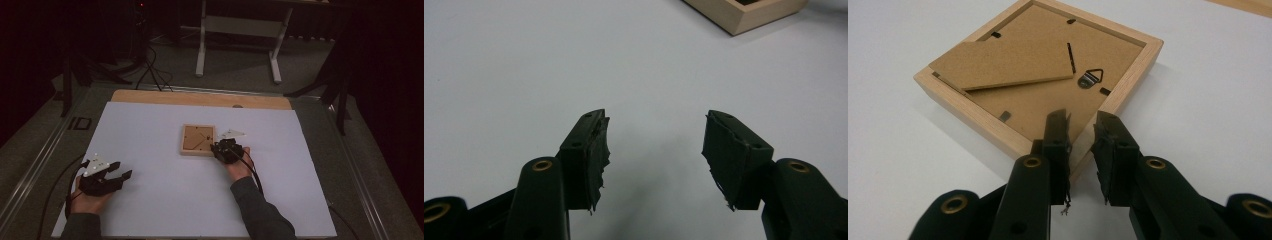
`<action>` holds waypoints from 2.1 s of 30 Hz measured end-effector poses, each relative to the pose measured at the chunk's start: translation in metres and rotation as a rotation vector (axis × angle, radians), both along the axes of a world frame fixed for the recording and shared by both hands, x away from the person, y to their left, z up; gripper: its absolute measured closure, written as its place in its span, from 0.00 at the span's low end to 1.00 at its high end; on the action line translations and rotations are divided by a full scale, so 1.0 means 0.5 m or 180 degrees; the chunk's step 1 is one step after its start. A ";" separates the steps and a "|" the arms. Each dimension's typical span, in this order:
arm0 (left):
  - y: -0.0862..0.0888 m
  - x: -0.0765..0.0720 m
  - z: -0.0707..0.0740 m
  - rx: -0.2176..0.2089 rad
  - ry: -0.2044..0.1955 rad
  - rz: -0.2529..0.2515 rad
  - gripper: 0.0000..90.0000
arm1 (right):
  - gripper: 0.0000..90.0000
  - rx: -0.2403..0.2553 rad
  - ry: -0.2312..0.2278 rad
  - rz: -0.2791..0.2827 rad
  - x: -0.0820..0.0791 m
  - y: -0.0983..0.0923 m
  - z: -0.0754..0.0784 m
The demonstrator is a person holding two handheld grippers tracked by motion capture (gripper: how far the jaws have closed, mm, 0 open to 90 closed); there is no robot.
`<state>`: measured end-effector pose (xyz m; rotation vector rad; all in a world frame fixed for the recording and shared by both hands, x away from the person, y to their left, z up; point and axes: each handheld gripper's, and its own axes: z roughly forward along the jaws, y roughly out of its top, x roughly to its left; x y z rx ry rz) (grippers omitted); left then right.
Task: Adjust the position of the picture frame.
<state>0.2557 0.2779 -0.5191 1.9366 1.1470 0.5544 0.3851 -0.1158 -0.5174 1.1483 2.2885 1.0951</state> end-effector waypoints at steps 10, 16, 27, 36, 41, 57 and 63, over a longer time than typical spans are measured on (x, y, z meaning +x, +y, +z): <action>-0.002 0.000 0.000 0.0013 -0.0001 -0.0012 0.48 | 0.85 -0.0111 0.0042 0.0061 -0.029 -0.007 0.007; -0.006 0.001 -0.002 0.0017 0.0007 -0.0023 0.48 | 0.84 -0.0036 0.0046 0.0070 -0.052 -0.016 0.004; -0.016 0.003 -0.003 0.0022 0.0030 -0.0074 0.48 | 0.84 0.0104 0.0052 0.0147 -0.078 -0.030 -0.001; -0.034 0.006 -0.002 -0.0070 0.0027 -0.0149 0.48 | 0.83 0.0146 0.0049 0.0243 -0.079 -0.037 -0.003; -0.064 0.015 0.001 -0.0012 0.0033 -0.0247 0.48 | 0.83 0.0184 0.0072 0.0282 -0.074 -0.039 -0.004; -0.184 0.061 -0.004 0.0024 0.0093 -0.0531 0.53 | 0.84 0.0238 0.0082 0.0382 -0.087 -0.028 -0.006; -0.224 0.075 -0.014 0.0057 0.0146 -0.0668 0.59 | 0.84 0.0233 0.0086 0.0431 -0.093 -0.024 -0.006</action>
